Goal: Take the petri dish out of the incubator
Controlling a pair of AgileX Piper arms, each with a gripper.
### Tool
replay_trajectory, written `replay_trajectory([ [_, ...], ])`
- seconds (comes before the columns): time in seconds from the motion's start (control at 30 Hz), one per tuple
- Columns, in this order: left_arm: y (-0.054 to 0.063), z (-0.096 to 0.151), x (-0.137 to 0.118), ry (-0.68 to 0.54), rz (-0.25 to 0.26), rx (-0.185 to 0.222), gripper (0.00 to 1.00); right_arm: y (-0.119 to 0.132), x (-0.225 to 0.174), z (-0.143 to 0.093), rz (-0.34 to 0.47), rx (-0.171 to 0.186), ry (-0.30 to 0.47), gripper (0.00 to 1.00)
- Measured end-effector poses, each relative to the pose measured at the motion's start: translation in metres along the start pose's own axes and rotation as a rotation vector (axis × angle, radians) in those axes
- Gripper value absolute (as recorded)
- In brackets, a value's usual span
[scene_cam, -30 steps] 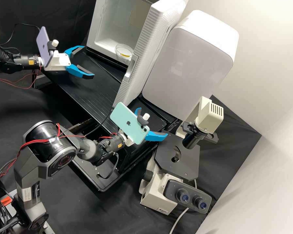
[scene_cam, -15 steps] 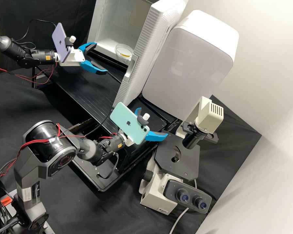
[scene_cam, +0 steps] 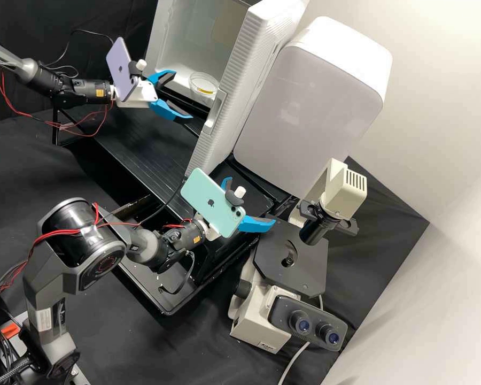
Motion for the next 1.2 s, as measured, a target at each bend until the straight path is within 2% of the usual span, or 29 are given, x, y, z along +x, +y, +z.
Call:
replay_trajectory([
  [0.23, -0.004, -0.01, 0.021, 0.039, -0.043, -0.026, 1.0, 0.0, 0.0, 0.0, 0.0, 0.0, 0.0, 1.0],
  [0.4, -0.004, -0.014, 0.03, 0.054, -0.062, -0.065, 1.0, 0.0, 0.0, 0.0, 0.0, 0.0, 0.0, 1.0],
  [0.53, 0.0, -0.015, 0.035, 0.065, -0.052, -0.082, 1.0, 0.0, 0.0, 0.0, 0.0, 0.0, 0.0, 1.0],
  [0.67, 0.006, -0.018, 0.043, 0.088, -0.025, -0.126, 1.0, 0.0, 0.0, 0.0, 0.0, 0.0, 0.0, 1.0],
  [0.73, 0.007, -0.019, 0.048, 0.103, -0.028, -0.151, 1.0, 0.0, 0.0, 0.0, 0.0, 0.0, 0.0, 1.0],
  [0.8, 0.008, -0.02, 0.052, 0.111, -0.036, -0.157, 1.0, 0.0, 0.0, 0.0, 0.0, 0.0, 0.0, 1.0],
  [0.9, 0.007, -0.022, 0.057, 0.119, -0.04, -0.143, 1.0, 0.0, 0.0, 0.0, 0.0, 0.0, 0.0, 1.0],
  [1.2, 0.007, -0.035, 0.063, 0.179, -0.056, -0.165, 1.0, 0.0, 0.0, 0.0, 0.0, 0.0, 0.0, 1.0],
])
